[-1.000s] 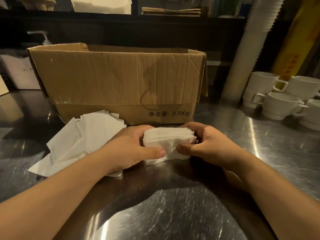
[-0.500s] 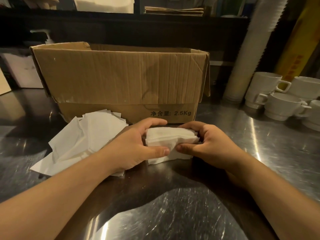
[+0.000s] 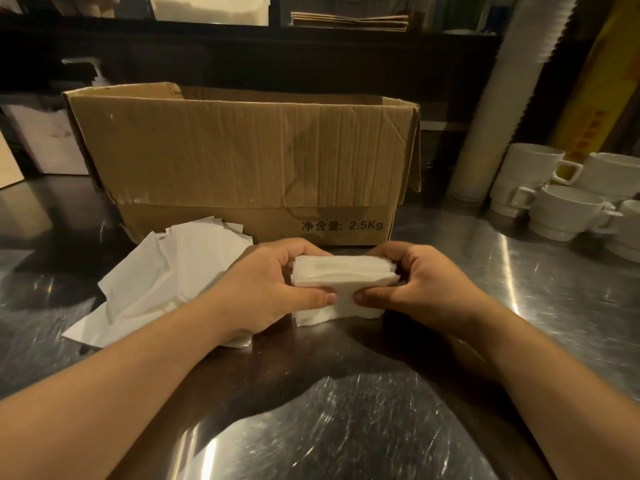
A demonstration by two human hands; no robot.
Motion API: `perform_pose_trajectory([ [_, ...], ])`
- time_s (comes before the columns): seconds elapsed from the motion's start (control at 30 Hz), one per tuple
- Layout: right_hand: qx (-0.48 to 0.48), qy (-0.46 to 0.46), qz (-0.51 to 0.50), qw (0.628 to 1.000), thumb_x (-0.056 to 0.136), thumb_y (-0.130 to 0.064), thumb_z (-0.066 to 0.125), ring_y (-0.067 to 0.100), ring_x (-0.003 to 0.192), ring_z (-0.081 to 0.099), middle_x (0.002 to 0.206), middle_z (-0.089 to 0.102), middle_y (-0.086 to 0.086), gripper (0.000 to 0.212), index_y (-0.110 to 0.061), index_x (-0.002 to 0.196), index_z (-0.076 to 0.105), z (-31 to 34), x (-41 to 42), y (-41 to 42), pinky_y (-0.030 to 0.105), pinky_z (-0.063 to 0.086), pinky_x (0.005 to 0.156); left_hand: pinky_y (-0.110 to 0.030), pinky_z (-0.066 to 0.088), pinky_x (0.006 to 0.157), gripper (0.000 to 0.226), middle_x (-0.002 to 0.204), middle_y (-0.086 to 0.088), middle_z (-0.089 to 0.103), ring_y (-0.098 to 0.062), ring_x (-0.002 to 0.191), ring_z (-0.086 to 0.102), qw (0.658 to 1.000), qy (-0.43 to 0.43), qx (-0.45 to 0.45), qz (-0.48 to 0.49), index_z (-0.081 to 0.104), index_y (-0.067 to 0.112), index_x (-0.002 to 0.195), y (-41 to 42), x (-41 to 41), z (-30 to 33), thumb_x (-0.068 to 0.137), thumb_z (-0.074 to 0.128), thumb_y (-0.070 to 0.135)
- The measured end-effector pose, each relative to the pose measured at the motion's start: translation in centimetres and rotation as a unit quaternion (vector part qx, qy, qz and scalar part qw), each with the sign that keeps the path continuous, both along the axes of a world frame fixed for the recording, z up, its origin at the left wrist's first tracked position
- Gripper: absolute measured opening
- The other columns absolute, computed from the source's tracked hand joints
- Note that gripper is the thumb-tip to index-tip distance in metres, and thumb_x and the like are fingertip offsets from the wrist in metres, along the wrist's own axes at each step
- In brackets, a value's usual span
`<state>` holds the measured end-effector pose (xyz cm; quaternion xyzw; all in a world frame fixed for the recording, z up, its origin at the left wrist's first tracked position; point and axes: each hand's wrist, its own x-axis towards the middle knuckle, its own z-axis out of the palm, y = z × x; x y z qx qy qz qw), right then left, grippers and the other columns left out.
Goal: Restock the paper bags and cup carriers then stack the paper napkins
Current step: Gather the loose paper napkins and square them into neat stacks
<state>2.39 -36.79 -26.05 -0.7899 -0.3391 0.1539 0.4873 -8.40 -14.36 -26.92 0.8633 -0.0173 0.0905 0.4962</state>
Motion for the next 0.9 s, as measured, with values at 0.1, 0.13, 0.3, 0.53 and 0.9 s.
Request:
perform_pose_trajectory([
  [0.1, -0.03, 0.023, 0.003, 0.999, 0.076, -0.015, 0.087, 0.004, 0.1, 0.071, 0.105, 0.076, -0.016, 0.044, -0.037, 0.11, 0.07, 0.1, 0.1, -0.2, 0.026, 0.058, 0.088, -0.015, 0.052, 0.077, 0.039, 0.098, 0.019, 0.075, -0.001, 0.092, 0.069, 1.0, 0.007, 0.004, 0.005, 0.071, 0.039, 0.108, 0.0, 0.0, 0.0, 0.077, 0.09, 0.025],
  [0.13, -0.031, 0.024, 0.005, 0.999, 0.077, -0.014, 0.087, 0.005, 0.102, 0.071, 0.106, 0.076, -0.015, 0.043, -0.036, 0.111, 0.07, 0.2, 0.1, -0.3, 0.029, 0.058, 0.091, -0.016, 0.052, 0.078, 0.04, 0.099, 0.019, 0.075, -0.001, 0.092, 0.069, 1.0, 0.015, 0.003, 0.001, 0.07, 0.039, 0.109, -0.1, 0.0, 0.1, 0.077, 0.09, 0.025],
  [0.3, 0.094, 0.086, 0.016, 0.992, 0.07, -0.022, 0.083, 0.014, 0.102, 0.073, 0.109, 0.076, -0.004, 0.049, -0.021, 0.117, 0.069, 0.5, -0.6, -0.6, 0.031, 0.062, 0.084, -0.032, 0.058, 0.087, 0.035, 0.104, 0.007, 0.074, -0.018, 0.103, 0.07, 0.995, 0.039, -0.096, -0.007, 0.073, 0.04, 0.104, 0.1, 0.0, 0.4, 0.073, 0.089, 0.032],
  [0.53, 0.189, 0.154, -0.061, 0.968, 0.056, -0.038, 0.084, 0.025, 0.103, 0.073, 0.106, 0.076, 0.004, 0.061, -0.018, 0.112, 0.07, 1.1, -1.2, 1.2, 0.047, 0.06, 0.09, -0.041, 0.059, 0.081, 0.038, 0.095, 0.002, 0.075, -0.024, 0.094, 0.074, 0.979, 0.115, -0.169, 0.01, 0.072, 0.039, 0.099, 0.2, 0.3, 0.5, 0.067, 0.093, 0.04],
  [0.9, 0.236, 0.258, -0.103, 0.931, 0.057, -0.045, 0.082, 0.02, 0.105, 0.073, 0.108, 0.077, -0.001, 0.067, -0.02, 0.118, 0.068, 10.4, -1.3, 4.8, 0.044, 0.06, 0.09, -0.033, 0.059, 0.085, 0.066, 0.105, -0.006, 0.076, -0.025, 0.103, 0.074, 0.925, 0.092, -0.363, 0.061, 0.066, 0.013, 0.117, -0.7, 0.9, 8.6, 0.062, 0.095, 0.034],
])
